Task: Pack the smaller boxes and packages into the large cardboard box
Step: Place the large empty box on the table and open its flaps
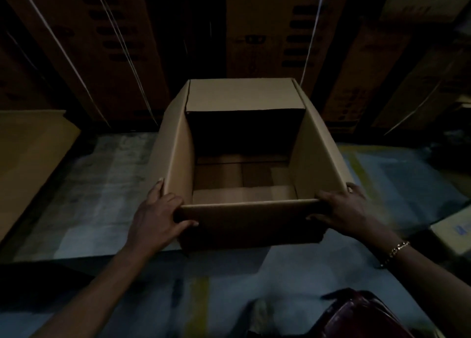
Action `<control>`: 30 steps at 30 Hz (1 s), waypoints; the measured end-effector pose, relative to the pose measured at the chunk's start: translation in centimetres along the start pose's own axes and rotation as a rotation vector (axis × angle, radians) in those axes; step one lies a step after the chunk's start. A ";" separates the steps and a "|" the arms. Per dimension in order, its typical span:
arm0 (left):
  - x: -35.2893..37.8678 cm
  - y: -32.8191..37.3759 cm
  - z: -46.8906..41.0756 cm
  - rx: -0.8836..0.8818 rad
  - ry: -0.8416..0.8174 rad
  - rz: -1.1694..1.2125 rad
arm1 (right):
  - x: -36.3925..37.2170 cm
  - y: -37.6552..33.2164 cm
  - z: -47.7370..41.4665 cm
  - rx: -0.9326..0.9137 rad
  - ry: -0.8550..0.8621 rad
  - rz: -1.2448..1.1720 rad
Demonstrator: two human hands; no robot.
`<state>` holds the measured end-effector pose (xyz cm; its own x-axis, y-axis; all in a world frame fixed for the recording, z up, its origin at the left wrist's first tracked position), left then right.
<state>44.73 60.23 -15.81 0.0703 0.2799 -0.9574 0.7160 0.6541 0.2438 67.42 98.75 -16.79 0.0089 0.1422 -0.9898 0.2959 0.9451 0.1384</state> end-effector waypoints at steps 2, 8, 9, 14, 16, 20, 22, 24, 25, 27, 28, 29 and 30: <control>-0.1 -0.1 -0.1 -0.001 -0.025 0.005 | 0.1 0.1 0.0 0.005 -0.037 0.030; -1.2 -0.1 -0.8 -0.029 -0.181 -0.009 | -2.3 0.0 -1.2 -0.061 -0.283 0.067; -1.6 -0.1 -1.5 -0.028 -0.152 -0.001 | -2.8 0.0 -2.1 -0.060 -0.341 -0.004; -2.8 -1.7 -10.3 -0.222 0.009 0.093 | -5.2 0.8 -11.8 -0.042 -0.347 -0.289; -1.8 -2.9 -15.6 -0.296 -0.038 0.055 | -4.4 0.3 -17.2 -0.038 -0.296 -0.397; 0.6 -4.4 -23.8 -0.480 -0.135 0.138 | 0.2 -2.0 -26.2 0.021 -0.370 -0.452; 1.7 -5.0 -25.2 -0.529 -0.109 0.209 | 2.5 -2.6 -29.0 0.083 -0.361 -0.435; 2.4 -5.5 -25.2 -0.525 -0.078 0.182 | 3.8 -2.6 -30.9 0.127 -0.280 -0.382; 2.6 -5.8 -25.1 -0.529 -0.070 0.135 | 4.0 -2.5 -31.8 0.131 -0.221 -0.355; 2.8 -6.2 -25.1 -0.537 -0.062 0.032 | 3.9 -1.9 -33.4 0.117 -0.099 -0.308; 2.8 -6.1 -25.1 -0.537 -0.064 0.009 | 3.6 -1.5 -34.2 0.104 -0.058 -0.277; 2.9 -6.0 -25.2 -0.540 -0.071 0.004 | 3.2 -0.9 -35.3 0.092 -0.035 -0.240; 2.9 -5.9 -25.3 -0.541 -0.074 0.007 | 2.7 -0.2 -36.4 0.088 -0.015 -0.207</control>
<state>23.17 74.94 -16.11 0.1366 0.2478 -0.9591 0.2573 0.9261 0.2759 32.65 109.65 -18.23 -0.0466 -0.0570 -0.9973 0.3750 0.9244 -0.0703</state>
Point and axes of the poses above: each hand's wrist, its own z-axis away from the middle knuckle, its own x-axis out of the palm, y = z × x, the point moved 2 cm from there along -z, towards the middle knuckle, and after that the axes turned 2 degrees about y, right-handed, at the moved point
